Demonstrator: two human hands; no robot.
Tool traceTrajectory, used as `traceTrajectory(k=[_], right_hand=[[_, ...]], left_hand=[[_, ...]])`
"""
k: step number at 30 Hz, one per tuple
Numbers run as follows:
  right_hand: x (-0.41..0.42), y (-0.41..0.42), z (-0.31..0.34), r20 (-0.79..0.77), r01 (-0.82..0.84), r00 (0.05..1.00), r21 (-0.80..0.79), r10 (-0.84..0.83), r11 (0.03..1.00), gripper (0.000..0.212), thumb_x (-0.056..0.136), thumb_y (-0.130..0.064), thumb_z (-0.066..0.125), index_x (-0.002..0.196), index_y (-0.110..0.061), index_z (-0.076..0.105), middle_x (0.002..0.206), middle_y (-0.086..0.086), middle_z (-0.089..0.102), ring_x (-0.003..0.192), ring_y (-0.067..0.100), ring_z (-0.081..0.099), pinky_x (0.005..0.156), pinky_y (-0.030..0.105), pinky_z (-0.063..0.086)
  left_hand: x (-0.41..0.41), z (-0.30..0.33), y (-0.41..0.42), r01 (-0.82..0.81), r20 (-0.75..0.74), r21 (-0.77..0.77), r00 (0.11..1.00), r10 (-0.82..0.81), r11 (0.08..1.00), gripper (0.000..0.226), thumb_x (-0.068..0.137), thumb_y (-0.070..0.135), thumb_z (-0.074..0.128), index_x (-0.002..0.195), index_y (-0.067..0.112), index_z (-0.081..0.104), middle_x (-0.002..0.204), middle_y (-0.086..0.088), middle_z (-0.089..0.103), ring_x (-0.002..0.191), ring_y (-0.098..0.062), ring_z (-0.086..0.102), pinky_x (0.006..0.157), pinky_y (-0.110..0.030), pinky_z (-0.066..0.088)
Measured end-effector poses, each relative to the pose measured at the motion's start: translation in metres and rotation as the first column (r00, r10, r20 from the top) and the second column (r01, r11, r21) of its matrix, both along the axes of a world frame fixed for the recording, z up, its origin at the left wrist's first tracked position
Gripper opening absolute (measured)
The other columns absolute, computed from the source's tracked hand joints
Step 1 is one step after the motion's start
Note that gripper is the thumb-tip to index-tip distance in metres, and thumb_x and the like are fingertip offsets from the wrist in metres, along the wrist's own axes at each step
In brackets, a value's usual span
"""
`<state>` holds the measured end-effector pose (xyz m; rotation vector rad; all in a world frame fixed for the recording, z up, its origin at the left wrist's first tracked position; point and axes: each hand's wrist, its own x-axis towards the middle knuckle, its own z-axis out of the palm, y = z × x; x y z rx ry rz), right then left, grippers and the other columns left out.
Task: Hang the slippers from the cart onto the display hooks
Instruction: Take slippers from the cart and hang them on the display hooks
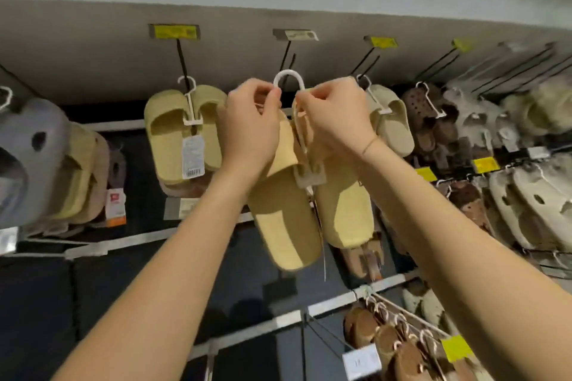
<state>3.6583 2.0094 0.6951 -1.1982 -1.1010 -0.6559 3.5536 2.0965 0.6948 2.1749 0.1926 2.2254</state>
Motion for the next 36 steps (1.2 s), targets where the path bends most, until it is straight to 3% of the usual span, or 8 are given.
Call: traceTrajectory(k=[5,9,11,15,20,29,32,36], right_hand=[[0.049,0.046,0.091,-0.116,-0.025,0.993,0.005,0.025,1.0,0.026,0.089,-0.033,0.066,0.074,-0.013,0.071,0.065,-0.002,0.061,0.069,0.02,0.061,0.068,0.035,0.052],[0.095,0.086,0.133,-0.152,-0.136,0.98,-0.023,0.13,0.991,0.019,0.09,-0.026,0.067,0.101,-0.011,0.068,0.089,0.006,0.069,0.084,0.023,0.067,0.075,0.036,0.059],[0.12,0.107,0.146,-0.18,-0.179,0.969,-0.031,0.17,0.983,0.02,0.09,-0.025,0.067,0.102,-0.009,0.068,0.096,0.009,0.07,0.089,0.025,0.069,0.079,0.037,0.06],[0.165,0.137,0.165,-0.197,-0.23,0.955,-0.013,0.223,0.973,0.017,0.09,-0.026,0.069,0.093,-0.009,0.068,0.089,0.009,0.069,0.08,0.022,0.068,0.071,0.033,0.059],[0.2,0.174,0.187,-0.168,-0.298,0.943,-0.033,0.289,0.954,0.017,0.089,-0.023,0.071,0.093,-0.007,0.071,0.089,0.01,0.071,0.077,0.022,0.069,0.06,0.028,0.057],[0.22,0.263,0.194,-0.142,-0.303,0.945,-0.035,0.295,0.952,0.019,0.093,-0.03,0.067,0.084,-0.015,0.058,0.086,0.006,0.066,0.076,0.02,0.064,0.064,0.03,0.053],[0.226,0.294,0.181,-0.161,-0.28,0.95,-0.064,0.267,0.958,0.022,0.094,-0.024,0.065,0.079,-0.019,0.049,0.086,0.004,0.062,0.079,0.02,0.063,0.073,0.035,0.056],[0.233,0.33,0.162,-0.13,-0.209,0.973,-0.168,0.189,0.963,0.015,0.092,-0.024,0.066,0.101,-0.014,0.061,0.096,0.007,0.065,0.092,0.026,0.064,0.088,0.043,0.056]], left_hand=[[0.051,0.086,0.038,-0.131,0.006,0.027,0.991,0.13,0.991,0.019,0.101,0.033,0.054,0.101,0.023,0.071,0.092,0.007,0.068,0.086,-0.01,0.063,0.065,-0.017,0.045],[0.098,0.125,0.068,-0.299,-0.026,0.071,0.953,0.301,0.952,0.019,0.104,0.03,0.048,0.104,0.018,0.064,0.096,-0.001,0.066,0.087,-0.019,0.061,0.07,-0.032,0.048],[0.122,0.14,0.084,-0.344,-0.065,0.041,0.936,0.346,0.938,0.019,0.104,0.027,0.047,0.108,0.018,0.063,0.102,-0.003,0.065,0.09,-0.022,0.06,0.071,-0.035,0.048],[0.163,0.163,0.112,-0.363,-0.176,0.032,0.915,0.363,0.931,0.016,0.102,0.017,0.047,0.111,0.018,0.06,0.103,-0.004,0.062,0.092,-0.025,0.059,0.078,-0.039,0.052],[0.193,0.184,0.147,-0.41,-0.17,0.022,0.897,0.407,0.912,0.018,0.103,0.017,0.045,0.114,0.012,0.06,0.109,-0.01,0.062,0.096,-0.03,0.06,0.078,-0.04,0.05],[0.218,0.186,0.221,-0.505,-0.184,-0.091,0.856,0.484,0.858,0.014,0.1,0.019,0.053,0.104,0.013,0.065,0.101,-0.008,0.065,0.092,-0.027,0.064,0.083,-0.042,0.056],[0.227,0.169,0.247,-0.557,-0.268,-0.083,0.811,0.52,0.826,0.021,0.097,0.02,0.057,0.116,0.012,0.06,0.109,-0.008,0.063,0.101,-0.028,0.062,0.089,-0.045,0.055],[0.235,0.146,0.279,-0.612,-0.391,-0.061,0.742,0.545,0.789,0.024,0.095,0.025,0.057,0.117,0.015,0.056,0.109,-0.007,0.063,0.1,-0.028,0.06,0.091,-0.044,0.051]])
